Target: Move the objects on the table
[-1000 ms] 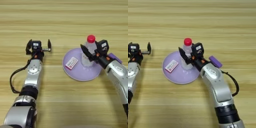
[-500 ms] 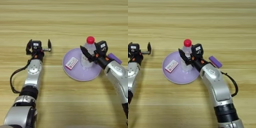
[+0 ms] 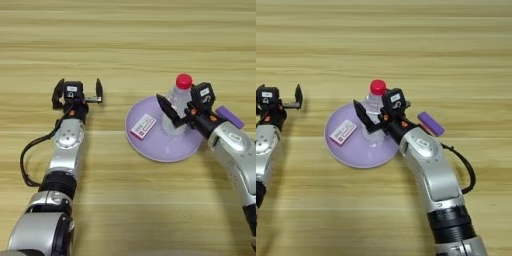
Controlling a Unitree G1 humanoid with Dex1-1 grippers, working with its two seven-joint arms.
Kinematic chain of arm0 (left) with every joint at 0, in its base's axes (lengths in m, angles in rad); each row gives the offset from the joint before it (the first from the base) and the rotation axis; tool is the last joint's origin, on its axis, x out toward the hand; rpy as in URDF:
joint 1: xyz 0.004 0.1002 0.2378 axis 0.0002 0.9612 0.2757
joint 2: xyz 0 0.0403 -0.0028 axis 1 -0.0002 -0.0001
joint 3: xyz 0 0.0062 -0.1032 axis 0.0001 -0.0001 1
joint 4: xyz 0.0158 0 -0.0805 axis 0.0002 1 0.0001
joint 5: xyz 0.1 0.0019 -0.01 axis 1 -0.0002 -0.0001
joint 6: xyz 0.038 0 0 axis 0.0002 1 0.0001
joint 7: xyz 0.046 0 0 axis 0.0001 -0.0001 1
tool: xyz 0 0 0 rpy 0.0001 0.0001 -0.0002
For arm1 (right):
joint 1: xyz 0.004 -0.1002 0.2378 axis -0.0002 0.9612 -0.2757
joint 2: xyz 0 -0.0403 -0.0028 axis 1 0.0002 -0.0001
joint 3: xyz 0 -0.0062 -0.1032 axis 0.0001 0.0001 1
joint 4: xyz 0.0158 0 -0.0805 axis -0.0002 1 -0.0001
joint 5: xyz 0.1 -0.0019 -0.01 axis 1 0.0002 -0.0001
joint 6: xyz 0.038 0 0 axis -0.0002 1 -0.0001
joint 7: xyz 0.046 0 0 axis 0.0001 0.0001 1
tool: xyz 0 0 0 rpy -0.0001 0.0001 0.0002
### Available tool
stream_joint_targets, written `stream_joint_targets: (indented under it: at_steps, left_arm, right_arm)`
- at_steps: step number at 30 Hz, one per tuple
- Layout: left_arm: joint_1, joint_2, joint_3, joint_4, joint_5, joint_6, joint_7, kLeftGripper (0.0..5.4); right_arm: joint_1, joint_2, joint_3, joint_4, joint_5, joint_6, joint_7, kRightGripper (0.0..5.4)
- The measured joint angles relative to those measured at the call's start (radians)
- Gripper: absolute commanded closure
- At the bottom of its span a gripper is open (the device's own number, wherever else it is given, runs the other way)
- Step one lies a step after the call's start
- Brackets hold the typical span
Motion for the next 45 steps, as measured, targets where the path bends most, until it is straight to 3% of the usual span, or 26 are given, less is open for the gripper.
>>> stream_joint_targets:
  at_steps: [3,11,18,24,30,35,40,45]
  left_arm:
    - [0.0,0.0,0.0,0.0,0.0,0.0,0.0,0.0]
    - [0.0,0.0,0.0,-0.001,0.0,0.0,0.0,0.0]
    - [0.0,-0.001,-0.001,-0.006,0.0,0.0,0.0,0.0]
    - [0.0,-0.002,-0.002,-0.008,0.0,0.0,0.0,0.0]
    - [0.0,-0.003,-0.003,-0.009,0.0,0.0,0.0,0.0]
    - [0.002,-0.007,-0.009,-0.019,-0.001,-0.009,-0.016,0.0]
    - [0.007,-0.008,-0.012,-0.033,-0.001,-0.021,-0.027,0.0]
    - [0.013,-0.009,-0.014,-0.038,-0.001,-0.021,-0.03,0.0]
  right_arm:
    - [0.0,0.002,-0.003,0.006,0.0,-0.002,0.0,0.03]
    - [0.0,0.005,-0.008,0.005,0.0,-0.026,0.0,0.03]
    - [0.008,-0.002,-0.027,-0.119,0.0,-0.046,-0.017,0.03]
    - [0.017,-0.005,-0.06,-0.206,0.02,-0.051,-0.022,0.03]
    - [0.013,0.005,-0.15,-0.238,0.02,-0.133,-0.095,0.03]
    - [-0.055,-0.014,-0.327,-0.133,-0.017,-0.222,-0.247,0.03]
    - [-0.115,-0.049,-0.389,0.076,-0.079,-0.223,-0.344,0.03]
    - [-0.152,-0.091,-0.395,0.277,-0.135,-0.248,-0.373,0.03]
